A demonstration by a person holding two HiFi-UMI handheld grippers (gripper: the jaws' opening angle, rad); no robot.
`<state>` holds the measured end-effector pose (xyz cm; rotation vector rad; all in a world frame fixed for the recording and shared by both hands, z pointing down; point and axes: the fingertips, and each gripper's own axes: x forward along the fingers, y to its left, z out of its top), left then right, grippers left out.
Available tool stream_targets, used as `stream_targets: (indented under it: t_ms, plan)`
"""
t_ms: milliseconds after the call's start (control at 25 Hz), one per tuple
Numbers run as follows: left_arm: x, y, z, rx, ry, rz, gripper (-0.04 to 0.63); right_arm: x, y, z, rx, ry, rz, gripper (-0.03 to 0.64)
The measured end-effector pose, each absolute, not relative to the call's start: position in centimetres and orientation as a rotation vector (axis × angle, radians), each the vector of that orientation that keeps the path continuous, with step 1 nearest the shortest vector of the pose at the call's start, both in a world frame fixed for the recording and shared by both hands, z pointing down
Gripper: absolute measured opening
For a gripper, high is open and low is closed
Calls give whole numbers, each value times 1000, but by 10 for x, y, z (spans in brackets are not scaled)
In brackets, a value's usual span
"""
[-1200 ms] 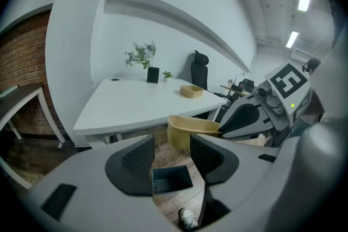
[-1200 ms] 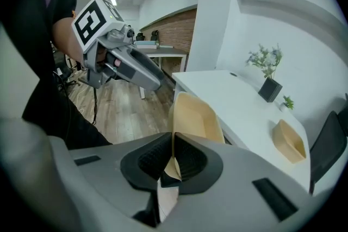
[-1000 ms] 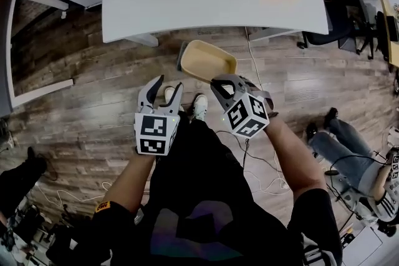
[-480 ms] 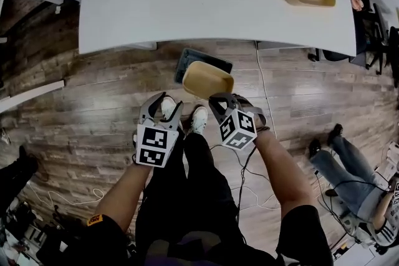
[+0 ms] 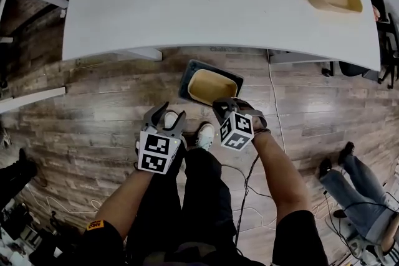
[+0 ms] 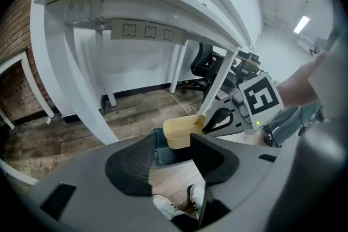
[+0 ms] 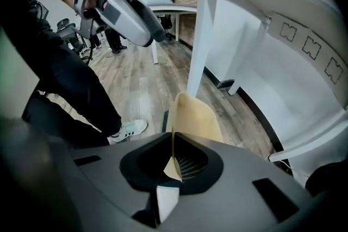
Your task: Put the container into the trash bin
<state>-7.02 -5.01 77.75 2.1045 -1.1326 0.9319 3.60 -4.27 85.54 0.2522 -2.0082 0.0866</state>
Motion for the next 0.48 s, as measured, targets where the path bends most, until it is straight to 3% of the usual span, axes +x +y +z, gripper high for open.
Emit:
stream_targets:
  t_ms: [200,360,480]
  plan:
    - [-67,-62,792,2123,-1141,941,195,42,-52,898,236,-1968,87,38]
    - [-64,-66,798,2123,-1138,941,198,57,-56,940,224,-1886,153,134]
    - [-61,-66,794,2121,-1124,937,198,67,-57,938,290,-1883,235,146]
